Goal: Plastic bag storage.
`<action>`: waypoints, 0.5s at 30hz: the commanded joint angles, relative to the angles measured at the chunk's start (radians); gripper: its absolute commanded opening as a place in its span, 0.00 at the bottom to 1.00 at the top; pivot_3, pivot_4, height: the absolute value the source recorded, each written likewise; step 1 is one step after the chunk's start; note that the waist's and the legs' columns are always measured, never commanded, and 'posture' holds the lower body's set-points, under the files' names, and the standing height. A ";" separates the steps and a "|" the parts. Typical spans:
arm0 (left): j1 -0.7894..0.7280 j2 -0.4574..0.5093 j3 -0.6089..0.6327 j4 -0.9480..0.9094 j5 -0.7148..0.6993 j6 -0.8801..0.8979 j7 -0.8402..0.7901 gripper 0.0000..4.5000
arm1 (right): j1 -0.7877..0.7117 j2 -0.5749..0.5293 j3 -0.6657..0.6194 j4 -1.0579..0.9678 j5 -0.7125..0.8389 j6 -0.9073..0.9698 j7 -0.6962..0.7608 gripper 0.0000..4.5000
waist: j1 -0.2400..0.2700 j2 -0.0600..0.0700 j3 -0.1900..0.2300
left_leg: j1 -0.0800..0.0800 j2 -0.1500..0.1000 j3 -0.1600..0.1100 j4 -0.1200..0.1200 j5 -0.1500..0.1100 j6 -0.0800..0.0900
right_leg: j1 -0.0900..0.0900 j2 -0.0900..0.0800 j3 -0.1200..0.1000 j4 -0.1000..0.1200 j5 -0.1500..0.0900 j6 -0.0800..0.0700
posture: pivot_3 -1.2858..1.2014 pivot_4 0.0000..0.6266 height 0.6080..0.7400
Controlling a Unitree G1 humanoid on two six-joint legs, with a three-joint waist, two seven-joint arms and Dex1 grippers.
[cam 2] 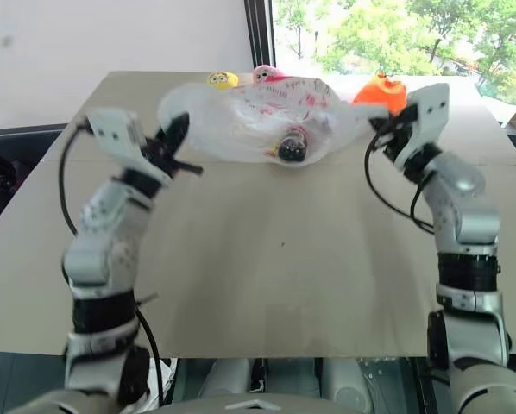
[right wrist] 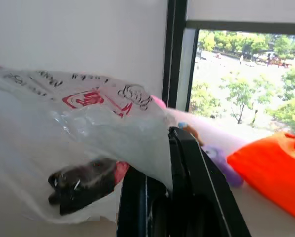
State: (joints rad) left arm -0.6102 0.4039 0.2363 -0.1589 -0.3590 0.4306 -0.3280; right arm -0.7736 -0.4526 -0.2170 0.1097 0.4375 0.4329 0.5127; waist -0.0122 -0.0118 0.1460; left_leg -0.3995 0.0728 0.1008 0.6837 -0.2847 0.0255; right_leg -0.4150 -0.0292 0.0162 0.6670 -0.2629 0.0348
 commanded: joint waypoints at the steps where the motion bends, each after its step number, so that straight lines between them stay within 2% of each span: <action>1: -0.234 0.082 0.009 0.239 0.001 -0.034 -0.083 0.02 | -0.191 -0.016 -0.096 0.164 0.039 -0.034 -0.046 0.00 | 0.002 0.000 0.001 | -0.001 0.000 0.000 -0.001 0.000 0.000 | -0.001 0.000 -0.001 -0.002 0.000 0.000 | 0.52 0.24 1.00; 4: -0.405 0.121 -0.020 0.476 0.044 -0.118 -0.150 0.02 | -0.320 -0.017 -0.127 0.328 0.029 -0.098 -0.072 0.00 | 0.001 0.000 0.001 | -0.003 0.000 0.000 -0.004 0.000 0.000 | -0.001 -0.001 -0.002 -0.005 0.000 0.000 | 0.52 0.24 1.00; 7: -0.628 0.145 -0.050 0.798 0.112 -0.275 -0.204 0.02 | -0.468 -0.030 -0.140 0.511 0.001 -0.205 -0.091 0.00 | 0.000 0.000 0.003 | -0.004 -0.001 0.002 -0.008 0.000 -0.001 | -0.004 -0.002 -0.003 -0.006 0.000 0.000 | 0.52 0.24 1.00; 9: -0.729 0.152 -0.065 0.969 0.149 -0.368 -0.221 0.02 | -0.525 -0.038 -0.141 0.595 -0.014 -0.262 -0.088 0.00 | -0.003 0.000 0.004 | -0.012 -0.001 0.002 -0.008 0.001 -0.002 | -0.013 -0.002 -0.003 -0.004 0.000 0.000 | 0.52 0.24 1.00; 10: -0.764 0.154 -0.068 1.030 0.161 -0.402 -0.228 0.02 | -0.544 -0.042 -0.144 0.625 -0.017 -0.280 -0.085 0.00 | -0.005 0.000 0.004 | -0.017 -0.001 0.002 -0.008 0.001 -0.003 | -0.018 -0.002 -0.003 -0.003 0.000 0.000 | 0.52 0.24 1.00; 15: -0.852 0.157 -0.057 1.182 0.174 -0.510 -0.265 0.02 | -0.560 -0.063 -0.145 0.671 -0.026 -0.333 -0.069 0.00 | -0.017 0.001 0.004 | -0.018 -0.002 0.005 -0.014 0.002 -0.004 | -0.022 -0.005 -0.007 -0.004 0.000 0.000 | 0.52 0.24 1.00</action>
State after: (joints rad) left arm -1.4170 0.5349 0.1573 1.0151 -0.1856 -0.0325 -0.5842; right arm -1.3035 -0.4743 -0.3305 0.8083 0.4067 0.1451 0.4402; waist -0.0296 -0.0112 0.1502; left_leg -0.4193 0.0712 0.1069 0.6692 -0.2823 0.0212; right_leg -0.4398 -0.0350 0.0079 0.6637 -0.2630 0.0352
